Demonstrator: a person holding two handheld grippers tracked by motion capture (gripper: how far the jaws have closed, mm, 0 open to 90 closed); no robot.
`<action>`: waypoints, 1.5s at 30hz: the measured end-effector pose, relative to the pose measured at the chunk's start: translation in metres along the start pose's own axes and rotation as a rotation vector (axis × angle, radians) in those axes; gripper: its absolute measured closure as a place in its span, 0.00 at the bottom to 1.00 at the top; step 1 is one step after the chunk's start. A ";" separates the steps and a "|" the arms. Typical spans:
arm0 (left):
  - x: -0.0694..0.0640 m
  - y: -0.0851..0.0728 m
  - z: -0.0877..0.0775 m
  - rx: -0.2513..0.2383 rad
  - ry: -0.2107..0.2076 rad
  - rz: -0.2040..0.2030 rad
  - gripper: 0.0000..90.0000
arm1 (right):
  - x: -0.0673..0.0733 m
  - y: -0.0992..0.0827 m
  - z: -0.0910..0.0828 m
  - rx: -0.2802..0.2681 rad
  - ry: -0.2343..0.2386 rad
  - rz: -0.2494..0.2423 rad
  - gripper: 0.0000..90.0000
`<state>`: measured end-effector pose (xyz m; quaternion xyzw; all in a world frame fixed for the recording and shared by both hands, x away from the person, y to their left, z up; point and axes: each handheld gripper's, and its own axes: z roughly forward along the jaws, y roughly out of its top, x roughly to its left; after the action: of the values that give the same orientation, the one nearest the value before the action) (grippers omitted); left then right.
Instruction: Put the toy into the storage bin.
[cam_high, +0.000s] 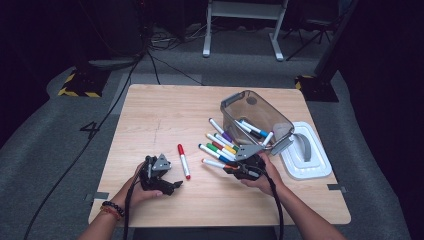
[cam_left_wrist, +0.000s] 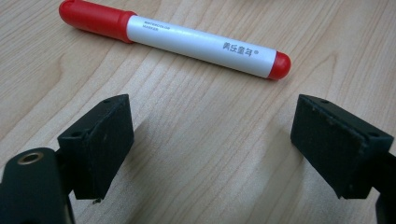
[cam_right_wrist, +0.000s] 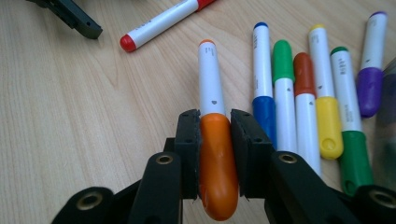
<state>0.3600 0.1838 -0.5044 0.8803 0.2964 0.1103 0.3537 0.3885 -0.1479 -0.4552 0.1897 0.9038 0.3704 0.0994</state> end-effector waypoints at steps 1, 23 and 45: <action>0.000 0.000 0.000 0.000 0.000 0.000 0.15 | 0.001 0.001 -0.002 0.000 -0.006 -0.006 0.82; 0.000 0.000 0.000 0.000 0.000 0.000 0.15 | -0.009 0.030 -0.061 -0.099 -0.084 -0.043 0.82; 0.000 0.000 0.000 -0.001 -0.001 0.000 0.15 | -0.086 0.057 -0.127 -0.132 -0.295 0.062 0.82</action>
<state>0.3600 0.1838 -0.5045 0.8801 0.2963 0.1099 0.3544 0.4409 -0.2263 -0.3219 0.2627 0.8469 0.4001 0.2319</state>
